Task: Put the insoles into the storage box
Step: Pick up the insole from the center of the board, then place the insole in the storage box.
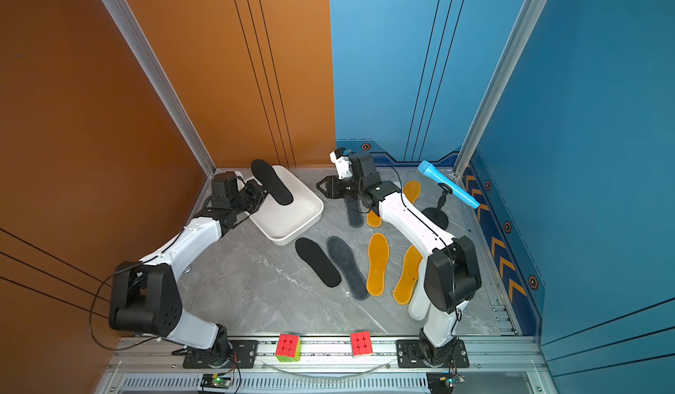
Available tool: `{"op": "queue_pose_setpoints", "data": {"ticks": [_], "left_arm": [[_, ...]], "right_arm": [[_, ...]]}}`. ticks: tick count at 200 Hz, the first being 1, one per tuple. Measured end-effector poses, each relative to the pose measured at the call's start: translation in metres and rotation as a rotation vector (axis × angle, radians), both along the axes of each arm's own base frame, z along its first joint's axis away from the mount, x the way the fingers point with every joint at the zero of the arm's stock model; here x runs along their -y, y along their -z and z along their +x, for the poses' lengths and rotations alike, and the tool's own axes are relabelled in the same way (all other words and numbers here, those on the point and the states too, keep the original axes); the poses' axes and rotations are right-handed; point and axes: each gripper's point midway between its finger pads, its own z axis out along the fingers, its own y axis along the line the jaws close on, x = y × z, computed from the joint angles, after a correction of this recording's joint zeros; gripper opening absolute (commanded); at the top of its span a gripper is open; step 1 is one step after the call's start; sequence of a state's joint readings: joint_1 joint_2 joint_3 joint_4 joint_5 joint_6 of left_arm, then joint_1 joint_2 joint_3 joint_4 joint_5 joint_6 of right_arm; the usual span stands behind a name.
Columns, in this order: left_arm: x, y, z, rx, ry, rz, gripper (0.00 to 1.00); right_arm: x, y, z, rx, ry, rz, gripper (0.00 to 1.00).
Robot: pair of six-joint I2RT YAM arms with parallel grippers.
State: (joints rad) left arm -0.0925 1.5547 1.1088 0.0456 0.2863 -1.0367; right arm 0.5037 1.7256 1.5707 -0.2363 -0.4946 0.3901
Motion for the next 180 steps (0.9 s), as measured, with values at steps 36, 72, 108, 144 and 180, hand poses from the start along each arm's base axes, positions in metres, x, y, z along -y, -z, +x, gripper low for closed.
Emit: {"op": "queue_pose_setpoints", "data": {"ticks": [36,72,108,144,180], "left_arm": [[-0.004,0.044,0.014,-0.158,-0.027,0.032,0.0],[-0.007,0.089,0.019,-0.291,-0.044,0.061,0.0],[-0.012,0.118,0.019,-0.382,-0.059,0.122,0.0],[-0.014,0.126,0.018,-0.42,-0.062,0.178,0.0],[-0.015,0.118,0.019,-0.423,-0.053,0.201,0.0]], "right_arm": [[0.008,-0.018,-0.009,0.038,-0.002,0.013,0.45],[0.02,0.008,-0.007,-0.03,0.011,-0.009,0.45],[0.027,0.026,0.0,-0.095,0.027,0.015,0.45],[0.018,0.055,0.002,-0.184,0.005,0.037,0.45],[0.015,0.067,0.0,-0.231,-0.004,0.049,0.45]]}}
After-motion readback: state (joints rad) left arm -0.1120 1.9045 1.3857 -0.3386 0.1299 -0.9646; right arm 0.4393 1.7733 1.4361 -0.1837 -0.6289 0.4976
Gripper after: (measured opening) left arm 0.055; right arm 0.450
